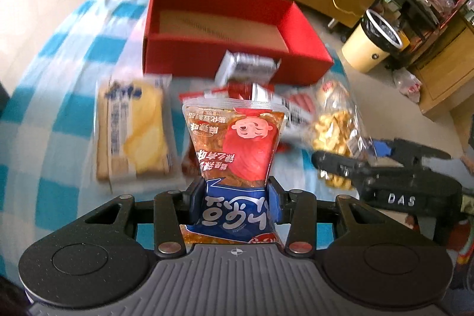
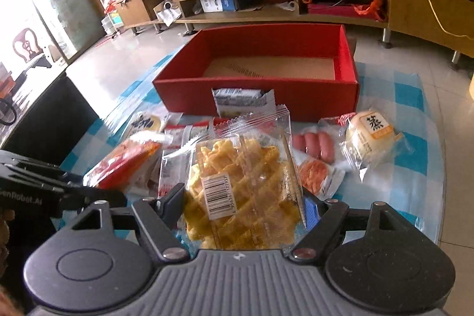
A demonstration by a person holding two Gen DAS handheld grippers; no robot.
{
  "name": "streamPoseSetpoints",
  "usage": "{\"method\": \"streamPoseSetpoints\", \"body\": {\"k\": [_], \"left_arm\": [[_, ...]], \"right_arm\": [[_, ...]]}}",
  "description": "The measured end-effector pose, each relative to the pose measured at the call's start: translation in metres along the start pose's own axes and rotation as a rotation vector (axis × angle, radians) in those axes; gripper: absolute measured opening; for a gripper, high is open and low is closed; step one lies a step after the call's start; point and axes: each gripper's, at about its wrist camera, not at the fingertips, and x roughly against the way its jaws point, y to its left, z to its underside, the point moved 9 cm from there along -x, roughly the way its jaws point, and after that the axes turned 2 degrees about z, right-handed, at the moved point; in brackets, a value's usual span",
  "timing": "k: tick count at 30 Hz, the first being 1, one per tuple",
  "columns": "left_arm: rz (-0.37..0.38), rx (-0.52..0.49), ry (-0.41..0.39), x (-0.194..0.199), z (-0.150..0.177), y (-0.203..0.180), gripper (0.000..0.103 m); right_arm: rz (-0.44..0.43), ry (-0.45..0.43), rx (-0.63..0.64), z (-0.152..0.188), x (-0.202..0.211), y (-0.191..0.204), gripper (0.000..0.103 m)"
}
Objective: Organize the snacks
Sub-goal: 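Lift the blue-and-red bag with the left tool while the right tool carries the waffle toward the box, then lower both held snacks into the red box and open both tools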
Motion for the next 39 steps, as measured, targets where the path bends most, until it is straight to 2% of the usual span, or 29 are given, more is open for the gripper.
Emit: {"method": "streamPoseSetpoints", "body": {"k": [10, 15, 23, 33, 39], "left_arm": [[-0.053, -0.009, -0.072, -0.003, -0.041, 0.001, 0.051], [-0.086, -0.023, -0.135, 0.001, -0.07, -0.002, 0.052], [-0.143, -0.044, -0.198, -0.006, -0.115, -0.004, 0.052], [-0.201, -0.033, -0.214, -0.026, -0.151, 0.01, 0.052], [-0.229, -0.033, -0.213, -0.04, -0.17, 0.017, 0.052]], "right_arm": [[0.03, -0.094, -0.052, -0.038, 0.002, -0.015, 0.073], [0.041, -0.161, -0.092, -0.064, 0.008, -0.023, 0.073], [0.064, -0.214, -0.134, -0.099, -0.002, -0.036, 0.073], [0.07, -0.254, -0.179, -0.145, -0.032, -0.053, 0.073], [0.082, -0.25, -0.188, -0.159, -0.048, -0.062, 0.073]]}}
